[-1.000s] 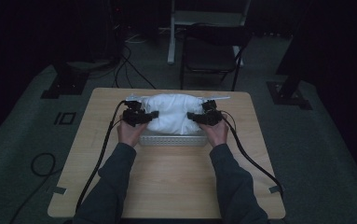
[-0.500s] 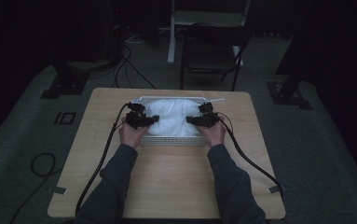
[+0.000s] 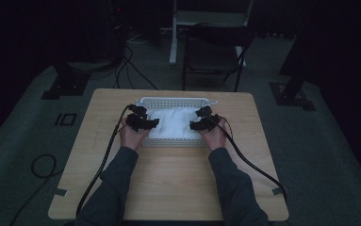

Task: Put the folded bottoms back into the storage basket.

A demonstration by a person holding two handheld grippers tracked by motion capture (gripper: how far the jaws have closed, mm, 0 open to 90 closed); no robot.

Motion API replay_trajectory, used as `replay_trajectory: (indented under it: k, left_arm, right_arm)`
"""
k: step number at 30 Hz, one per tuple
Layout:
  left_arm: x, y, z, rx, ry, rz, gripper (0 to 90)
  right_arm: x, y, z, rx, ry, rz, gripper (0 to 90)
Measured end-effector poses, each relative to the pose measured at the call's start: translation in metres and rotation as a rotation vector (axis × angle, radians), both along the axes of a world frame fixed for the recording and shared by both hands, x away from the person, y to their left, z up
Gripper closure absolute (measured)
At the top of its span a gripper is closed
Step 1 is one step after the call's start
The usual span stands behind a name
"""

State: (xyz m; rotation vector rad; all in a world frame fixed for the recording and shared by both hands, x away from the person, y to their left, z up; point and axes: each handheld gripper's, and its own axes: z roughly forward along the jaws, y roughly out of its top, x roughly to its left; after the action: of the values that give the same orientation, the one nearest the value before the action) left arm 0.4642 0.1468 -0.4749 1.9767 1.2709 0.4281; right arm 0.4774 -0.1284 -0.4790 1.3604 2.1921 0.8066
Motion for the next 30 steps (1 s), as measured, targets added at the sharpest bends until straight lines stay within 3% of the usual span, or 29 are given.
replay_trajectory:
  k: [4, 10, 14, 21, 30]
  left_arm:
    - [-0.002, 0.005, 0.004, 0.001, -0.013, 0.012, 37.2]
    - [-0.007, 0.008, 0.009, -0.016, -0.037, 0.004, 39.2]
    - [-0.019, 0.004, 0.016, -0.026, -0.076, -0.024, 42.9]
    - [-0.040, -0.006, 0.026, -0.009, -0.128, -0.077, 43.9]
    - [-0.071, -0.014, 0.046, 0.007, -0.206, -0.139, 43.9]
  right_arm:
    - [-0.006, -0.007, 0.014, 0.030, -0.073, 0.015, 30.9]
    - [-0.012, -0.015, 0.018, 0.059, -0.086, 0.021, 37.6]
    - [-0.025, -0.021, 0.016, 0.088, -0.113, 0.057, 42.9]
    - [-0.051, -0.030, 0.017, 0.134, -0.157, 0.099, 44.9]
    - [-0.083, -0.032, 0.016, 0.136, -0.184, 0.151, 44.9]
